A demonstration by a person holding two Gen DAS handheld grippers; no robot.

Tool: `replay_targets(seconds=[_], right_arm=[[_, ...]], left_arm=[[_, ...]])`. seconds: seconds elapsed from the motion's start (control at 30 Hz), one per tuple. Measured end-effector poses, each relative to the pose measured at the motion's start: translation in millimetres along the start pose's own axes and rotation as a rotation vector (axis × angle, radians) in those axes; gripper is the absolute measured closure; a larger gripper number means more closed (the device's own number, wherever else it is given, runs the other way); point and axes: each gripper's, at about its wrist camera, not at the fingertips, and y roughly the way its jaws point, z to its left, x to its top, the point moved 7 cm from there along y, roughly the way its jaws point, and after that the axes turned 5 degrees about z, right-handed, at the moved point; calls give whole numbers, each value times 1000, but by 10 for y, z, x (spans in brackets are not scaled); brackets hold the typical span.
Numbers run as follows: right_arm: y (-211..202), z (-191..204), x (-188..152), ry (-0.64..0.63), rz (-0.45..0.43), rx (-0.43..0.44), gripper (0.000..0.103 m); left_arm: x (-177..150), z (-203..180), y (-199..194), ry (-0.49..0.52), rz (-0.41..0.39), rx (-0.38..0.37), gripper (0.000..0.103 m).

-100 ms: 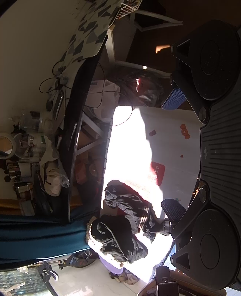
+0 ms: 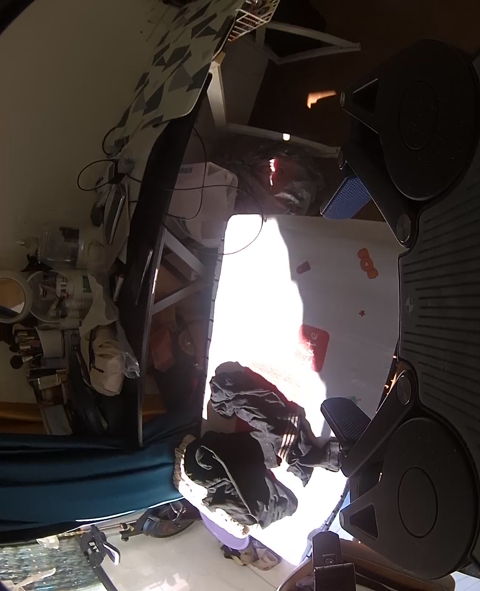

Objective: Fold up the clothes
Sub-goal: 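Move both tools toward the black trousers on the white board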

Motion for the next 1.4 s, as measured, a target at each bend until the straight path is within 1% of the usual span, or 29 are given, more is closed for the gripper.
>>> replay_targets(seconds=[0.13, 0.23, 0.33, 0.6, 0.7, 0.8, 0.97, 1.03, 1.13, 1.17, 1.27, 1.33, 1.4], right_arm=[[24, -5, 4, 10, 10, 16, 1], [-5, -2, -7, 34, 0, 8, 1], [-13, -59, -21, 45, -1, 20, 1], [-6, -73, -21, 19, 5, 19, 1], [15, -101, -14, 16, 8, 25, 1], [36, -137, 1, 8, 4, 39, 1], [40, -193, 52, -24, -45, 83, 1], [39, -217, 90, -40, -62, 89, 1], [85, -247, 122, -52, -64, 97, 1], [104, -258, 128, -55, -66, 99, 1], [161, -299, 145, -59, -73, 102, 1], [206, -333, 178, -54, -68, 110, 1], [239, -354, 232, -53, -68, 130, 1]], left_arm=[[-19, -18, 13, 2, 16, -14, 0], [-25, -35, 28, 5, 28, -21, 0], [-3, -46, 20, 7, 32, -23, 0], [-12, -120, 22, -4, 34, -9, 0], [-12, -152, 31, -8, 41, 7, 0], [-24, -177, 40, -23, 39, 17, 0], [-35, -214, 75, -49, 43, 41, 0], [-27, -214, 100, -80, 51, 23, 0], [-18, -209, 130, -137, 53, -17, 0], [-15, -213, 138, -142, 52, -16, 0], [27, -251, 175, -118, 48, 26, 0], [51, -244, 176, -119, 35, 40, 0], [98, -216, 176, -136, 21, 31, 0]])
